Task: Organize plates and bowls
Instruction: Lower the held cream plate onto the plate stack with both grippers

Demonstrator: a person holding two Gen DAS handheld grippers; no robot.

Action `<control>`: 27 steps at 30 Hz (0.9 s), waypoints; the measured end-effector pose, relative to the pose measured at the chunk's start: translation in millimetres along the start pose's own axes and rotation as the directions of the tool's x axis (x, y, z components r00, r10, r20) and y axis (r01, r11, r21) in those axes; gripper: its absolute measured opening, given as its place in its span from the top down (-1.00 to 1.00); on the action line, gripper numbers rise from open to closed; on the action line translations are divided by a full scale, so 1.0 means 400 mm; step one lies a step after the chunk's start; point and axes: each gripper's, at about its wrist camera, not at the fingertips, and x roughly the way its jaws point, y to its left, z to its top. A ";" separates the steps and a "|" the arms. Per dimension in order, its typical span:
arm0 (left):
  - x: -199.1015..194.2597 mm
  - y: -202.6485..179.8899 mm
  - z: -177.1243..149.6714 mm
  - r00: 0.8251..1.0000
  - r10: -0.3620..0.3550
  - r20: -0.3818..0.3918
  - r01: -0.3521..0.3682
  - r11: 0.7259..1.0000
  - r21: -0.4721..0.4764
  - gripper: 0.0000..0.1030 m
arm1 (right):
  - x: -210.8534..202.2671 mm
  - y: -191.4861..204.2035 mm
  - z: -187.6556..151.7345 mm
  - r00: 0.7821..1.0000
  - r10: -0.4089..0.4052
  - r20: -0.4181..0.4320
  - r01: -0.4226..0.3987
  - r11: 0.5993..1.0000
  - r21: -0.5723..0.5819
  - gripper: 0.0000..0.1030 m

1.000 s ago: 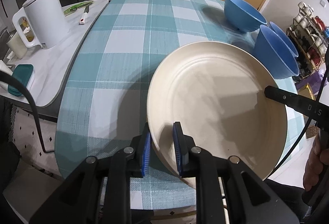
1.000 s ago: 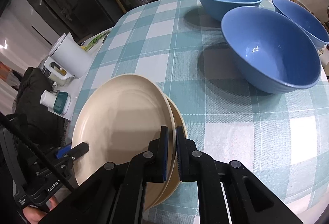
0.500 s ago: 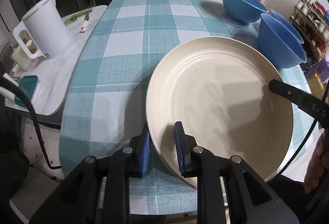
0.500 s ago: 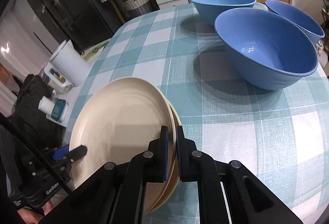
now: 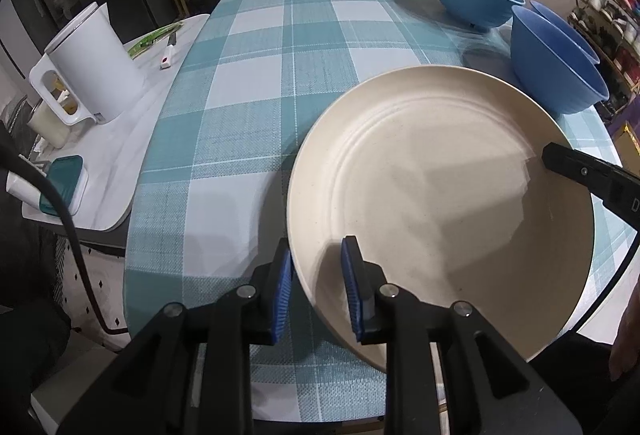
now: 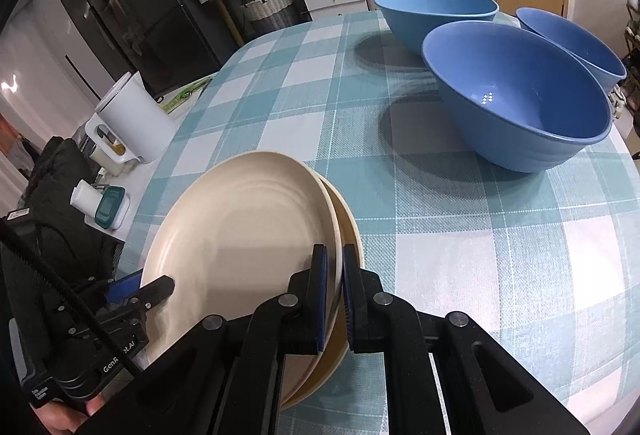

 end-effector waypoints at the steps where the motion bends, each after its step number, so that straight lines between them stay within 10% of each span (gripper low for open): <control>1: 0.000 -0.006 -0.002 1.000 0.012 0.004 -0.012 1.000 0.011 0.54 | 0.000 0.000 -0.001 1.000 -0.002 0.000 0.002 1.000 -0.001 0.85; 27: 0.006 -0.024 -0.010 0.999 0.046 0.000 -0.046 0.998 0.038 0.50 | 0.001 0.074 -0.030 0.977 -0.201 0.066 0.212 0.940 -0.267 0.78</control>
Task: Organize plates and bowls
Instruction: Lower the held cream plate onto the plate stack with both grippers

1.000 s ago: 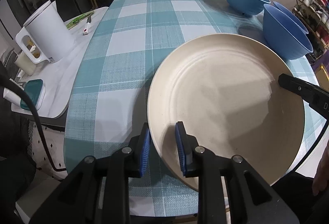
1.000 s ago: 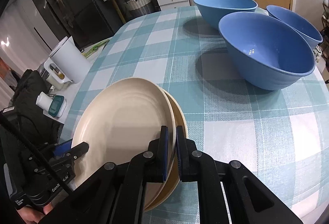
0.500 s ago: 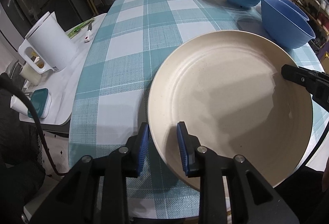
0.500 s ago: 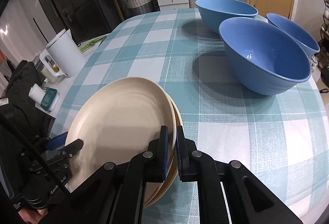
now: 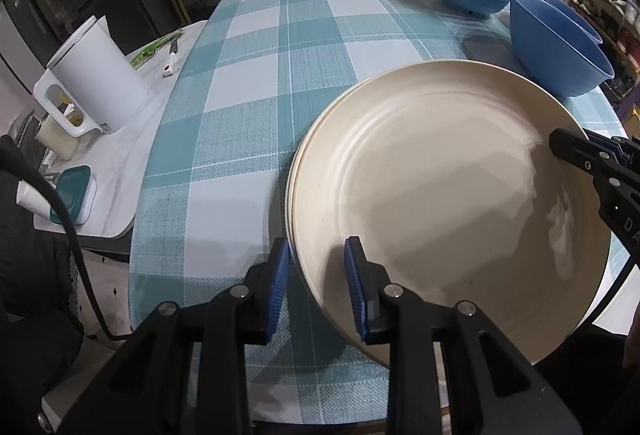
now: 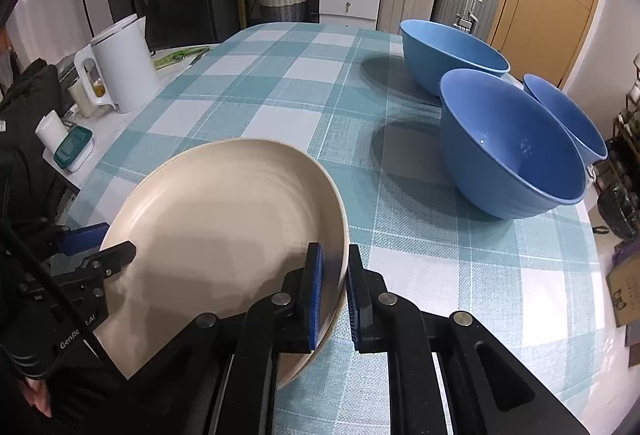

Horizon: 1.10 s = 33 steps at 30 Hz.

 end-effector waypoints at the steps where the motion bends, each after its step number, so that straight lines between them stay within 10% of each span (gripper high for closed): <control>1: 0.000 0.000 0.000 1.000 -0.001 -0.001 0.001 1.000 -0.001 0.50 | 0.000 0.005 -0.001 1.000 -0.014 0.000 0.014 1.000 -0.020 0.77; 18: -0.004 0.012 0.000 0.999 -0.036 -0.008 0.036 0.999 -0.037 0.50 | 0.023 0.016 -0.021 0.999 -0.030 -0.028 0.026 0.992 -0.120 0.70; 33: -0.007 0.019 -0.001 0.999 -0.041 -0.007 0.041 0.998 -0.053 0.44 | 0.062 -0.060 -0.017 0.974 0.209 -0.090 -0.197 0.973 0.120 0.67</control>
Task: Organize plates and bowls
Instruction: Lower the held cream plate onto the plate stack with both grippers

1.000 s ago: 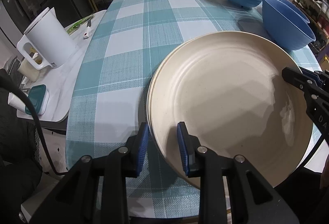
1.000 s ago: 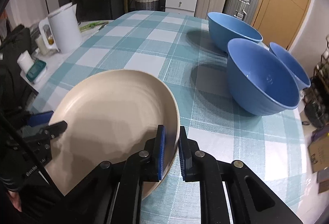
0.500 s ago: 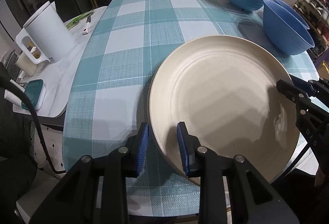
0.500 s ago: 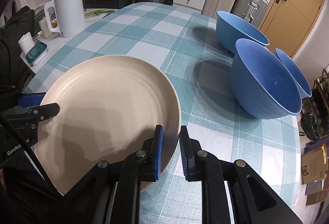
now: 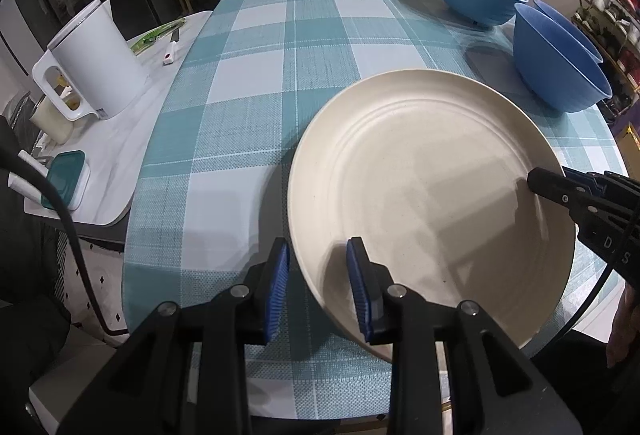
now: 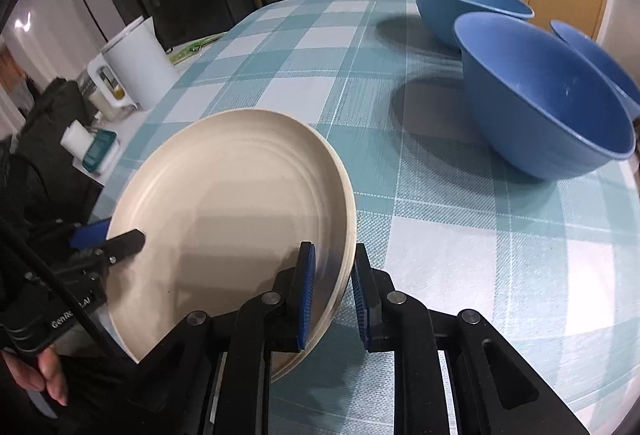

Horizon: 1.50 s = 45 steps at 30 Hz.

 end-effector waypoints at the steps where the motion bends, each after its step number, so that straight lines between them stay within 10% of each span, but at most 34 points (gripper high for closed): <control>1: 0.000 0.000 0.000 1.000 -0.001 0.000 0.001 1.000 -0.001 0.44 | 0.000 -0.004 0.000 1.000 0.011 -0.001 -0.011 1.000 0.011 0.66; 8: 0.013 0.022 0.003 0.999 -0.039 -0.026 0.037 0.997 -0.060 -0.02 | 0.007 -0.025 0.004 0.999 0.048 -0.021 -0.046 0.996 0.078 0.54; 29: 0.018 0.026 0.000 0.984 -0.173 -0.048 0.166 0.979 -0.115 0.13 | 0.027 -0.014 -0.001 0.994 0.100 -0.038 -0.093 0.984 0.155 0.37; 45: 0.038 0.148 0.028 0.994 -0.102 -0.037 0.091 0.970 -0.224 0.12 | 0.083 0.110 0.050 0.993 0.117 -0.023 -0.113 0.986 0.120 0.37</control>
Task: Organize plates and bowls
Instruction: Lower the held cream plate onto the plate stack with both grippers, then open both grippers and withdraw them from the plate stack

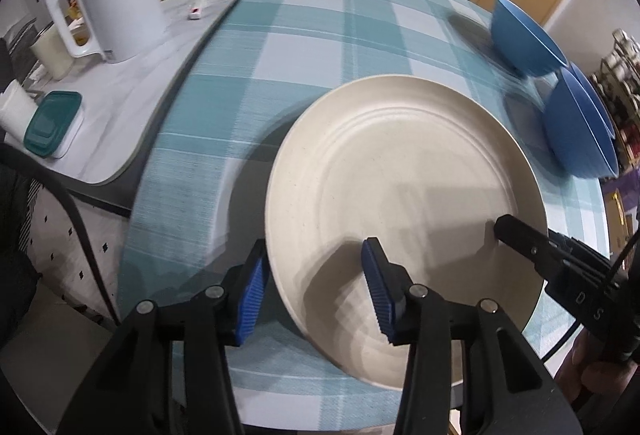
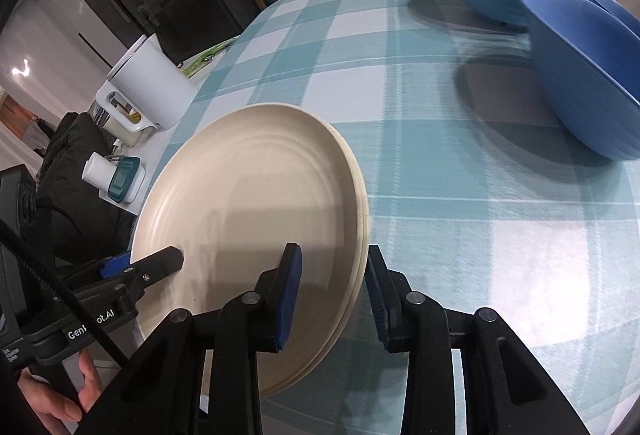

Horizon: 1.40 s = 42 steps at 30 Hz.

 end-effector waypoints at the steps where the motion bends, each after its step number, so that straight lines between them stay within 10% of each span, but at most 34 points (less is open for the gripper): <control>1: 0.000 0.006 0.002 1.000 0.003 0.003 -0.003 1.000 -0.005 0.11 | 0.005 0.007 0.003 1.000 0.003 0.001 -0.003 1.000 -0.002 0.37; 11: -0.005 0.030 0.010 0.996 0.081 0.029 -0.080 0.997 -0.013 0.03 | 0.016 0.038 0.017 1.000 0.008 0.013 -0.008 1.000 -0.025 0.37; 23: -0.127 0.054 -0.002 0.970 0.093 0.222 -0.078 0.994 -0.078 0.00 | -0.180 0.025 -0.015 0.968 -0.045 0.247 0.095 0.976 -0.194 0.03; 33: -0.272 -0.146 -0.054 0.852 0.025 0.524 -0.103 0.987 0.122 -0.06 | -0.338 -0.065 -0.045 0.910 -0.063 0.411 0.150 0.971 -0.184 -0.26; 37: -0.289 -0.269 -0.077 0.815 -0.010 0.580 -0.148 0.963 0.224 -0.68 | -0.403 -0.135 -0.060 0.879 -0.096 0.467 0.168 0.979 -0.116 -0.38; 42: -0.321 -0.362 -0.094 0.752 -0.070 0.655 -0.121 0.963 0.242 -0.99 | -0.495 -0.219 -0.092 0.813 -0.137 0.566 0.191 0.981 -0.037 -0.65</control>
